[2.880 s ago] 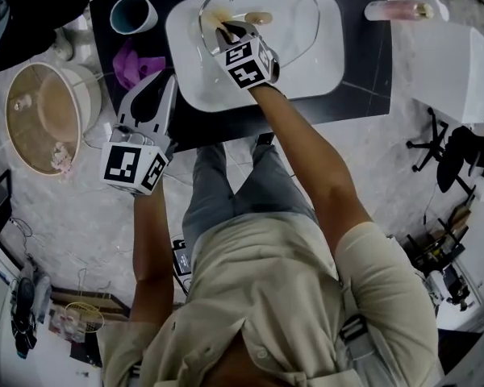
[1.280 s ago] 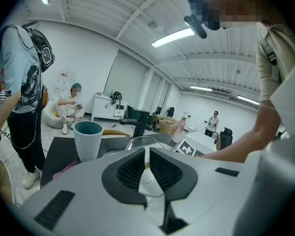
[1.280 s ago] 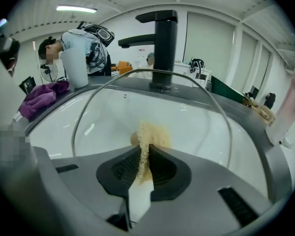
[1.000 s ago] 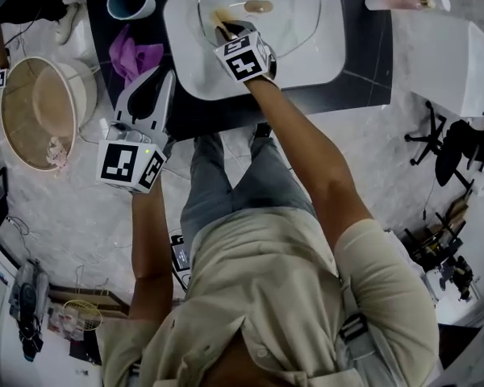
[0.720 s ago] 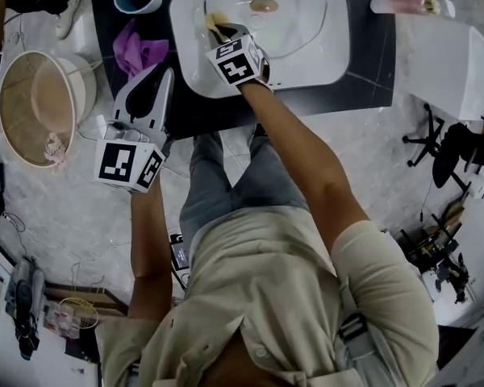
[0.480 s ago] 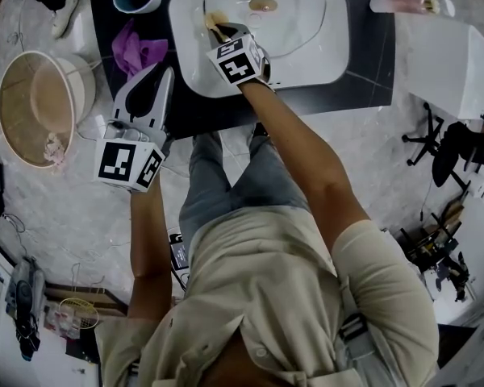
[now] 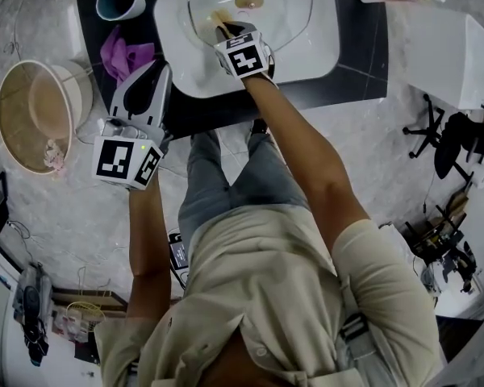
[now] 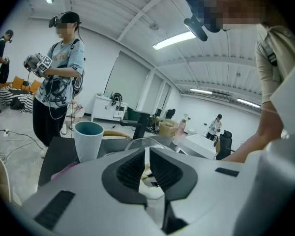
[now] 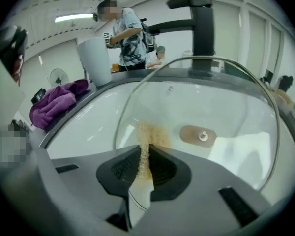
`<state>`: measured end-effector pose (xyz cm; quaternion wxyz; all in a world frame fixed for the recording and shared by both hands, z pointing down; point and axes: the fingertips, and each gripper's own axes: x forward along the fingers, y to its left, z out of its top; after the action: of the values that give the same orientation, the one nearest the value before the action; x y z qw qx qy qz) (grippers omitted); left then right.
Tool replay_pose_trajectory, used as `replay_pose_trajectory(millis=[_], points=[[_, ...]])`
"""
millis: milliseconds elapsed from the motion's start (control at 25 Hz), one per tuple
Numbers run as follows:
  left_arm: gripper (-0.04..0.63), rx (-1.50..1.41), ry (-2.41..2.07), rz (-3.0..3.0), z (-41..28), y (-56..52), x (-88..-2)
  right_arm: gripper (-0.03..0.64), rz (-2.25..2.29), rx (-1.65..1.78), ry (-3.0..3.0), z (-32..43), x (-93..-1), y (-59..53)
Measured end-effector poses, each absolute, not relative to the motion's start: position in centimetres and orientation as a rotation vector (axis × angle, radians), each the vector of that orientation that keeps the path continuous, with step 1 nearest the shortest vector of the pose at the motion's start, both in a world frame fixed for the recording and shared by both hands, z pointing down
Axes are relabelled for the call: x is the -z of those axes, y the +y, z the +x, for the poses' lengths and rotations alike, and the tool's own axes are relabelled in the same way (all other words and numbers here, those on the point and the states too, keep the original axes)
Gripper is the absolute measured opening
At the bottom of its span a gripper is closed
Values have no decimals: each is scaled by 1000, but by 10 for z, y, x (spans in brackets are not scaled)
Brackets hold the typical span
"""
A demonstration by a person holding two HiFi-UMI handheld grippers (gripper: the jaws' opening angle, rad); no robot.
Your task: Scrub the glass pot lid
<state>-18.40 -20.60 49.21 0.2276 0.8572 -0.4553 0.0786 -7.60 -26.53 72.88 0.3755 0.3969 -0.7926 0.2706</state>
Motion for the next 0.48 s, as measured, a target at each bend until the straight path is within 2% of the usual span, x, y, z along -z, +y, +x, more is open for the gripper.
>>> replay_pose_trajectory(millis=[480], points=[[26, -216, -1216, 2392, -153, -211, -486, 44, 1333, -938, -1793, 99, -736, -289]])
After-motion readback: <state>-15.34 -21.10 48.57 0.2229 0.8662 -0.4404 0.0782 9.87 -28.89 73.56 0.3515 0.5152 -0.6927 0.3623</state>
